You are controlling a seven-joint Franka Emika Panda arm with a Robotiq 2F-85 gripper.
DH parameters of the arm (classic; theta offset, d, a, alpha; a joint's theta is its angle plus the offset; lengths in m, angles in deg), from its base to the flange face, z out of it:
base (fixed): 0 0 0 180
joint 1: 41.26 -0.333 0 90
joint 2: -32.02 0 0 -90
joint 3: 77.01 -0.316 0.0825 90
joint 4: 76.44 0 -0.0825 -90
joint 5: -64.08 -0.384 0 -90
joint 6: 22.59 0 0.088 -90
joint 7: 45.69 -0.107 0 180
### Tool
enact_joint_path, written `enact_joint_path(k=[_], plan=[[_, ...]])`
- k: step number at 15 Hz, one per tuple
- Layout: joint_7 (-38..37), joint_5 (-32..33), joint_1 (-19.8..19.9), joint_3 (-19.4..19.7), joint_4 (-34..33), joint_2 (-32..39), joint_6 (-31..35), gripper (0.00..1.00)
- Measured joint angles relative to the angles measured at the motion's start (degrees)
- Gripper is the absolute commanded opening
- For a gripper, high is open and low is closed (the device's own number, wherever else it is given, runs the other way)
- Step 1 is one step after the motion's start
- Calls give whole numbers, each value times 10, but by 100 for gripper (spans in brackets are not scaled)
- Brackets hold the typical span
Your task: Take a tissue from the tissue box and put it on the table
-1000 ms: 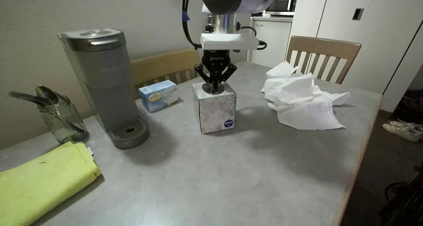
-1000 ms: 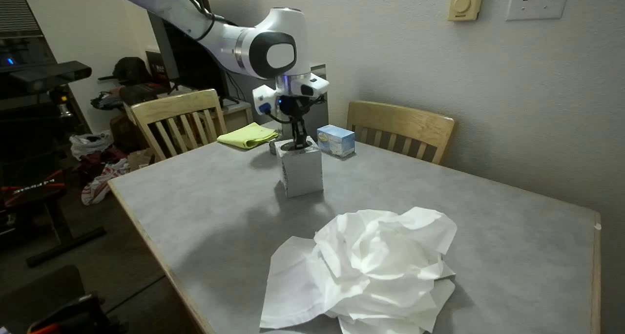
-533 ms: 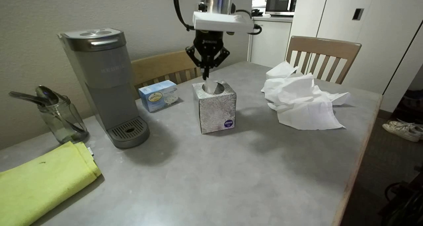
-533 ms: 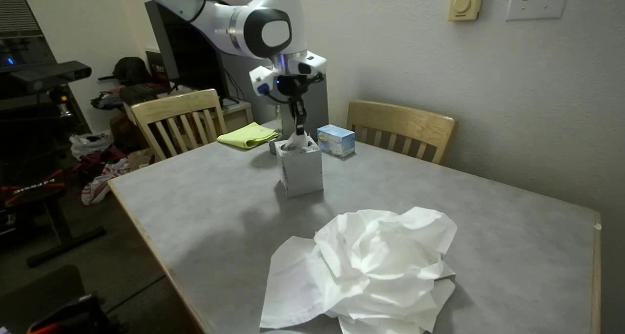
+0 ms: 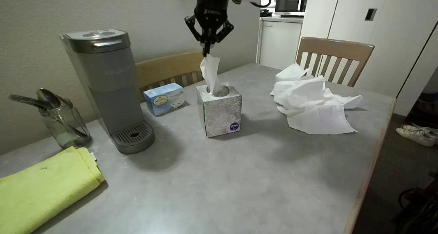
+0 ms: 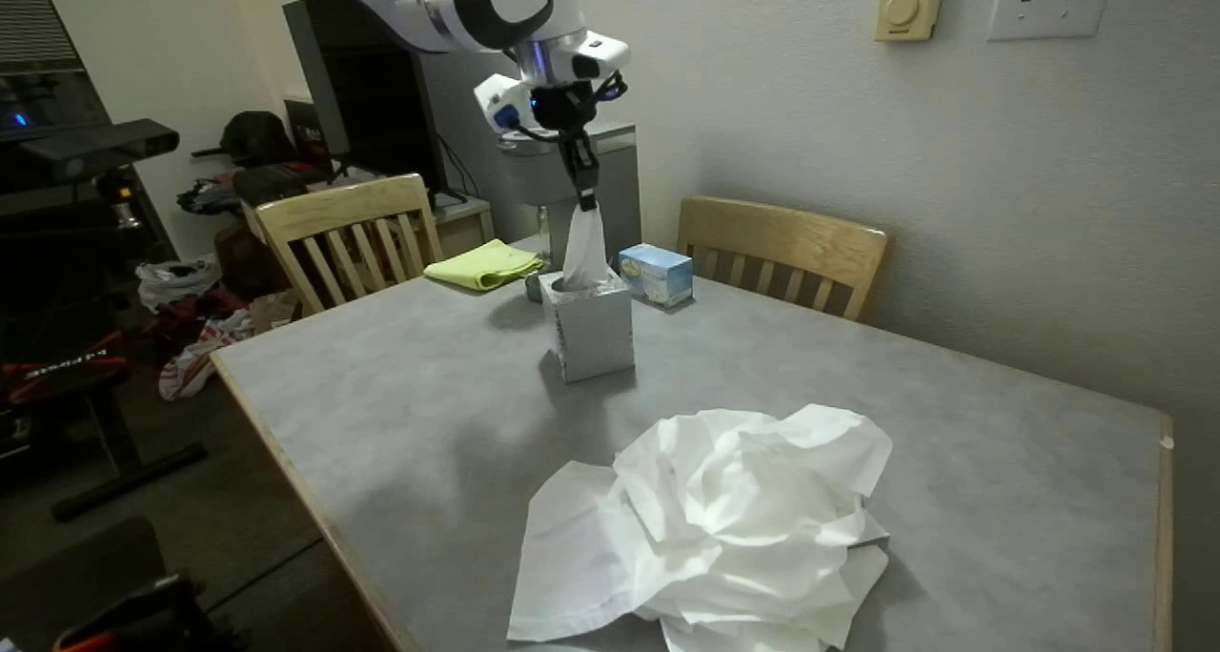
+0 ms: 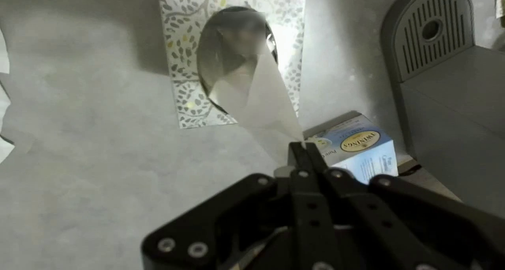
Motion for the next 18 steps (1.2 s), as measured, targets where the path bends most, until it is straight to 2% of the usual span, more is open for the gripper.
enact_joint_path(k=[18], plan=[[-2,101,-1,9,4,-84,81,0]])
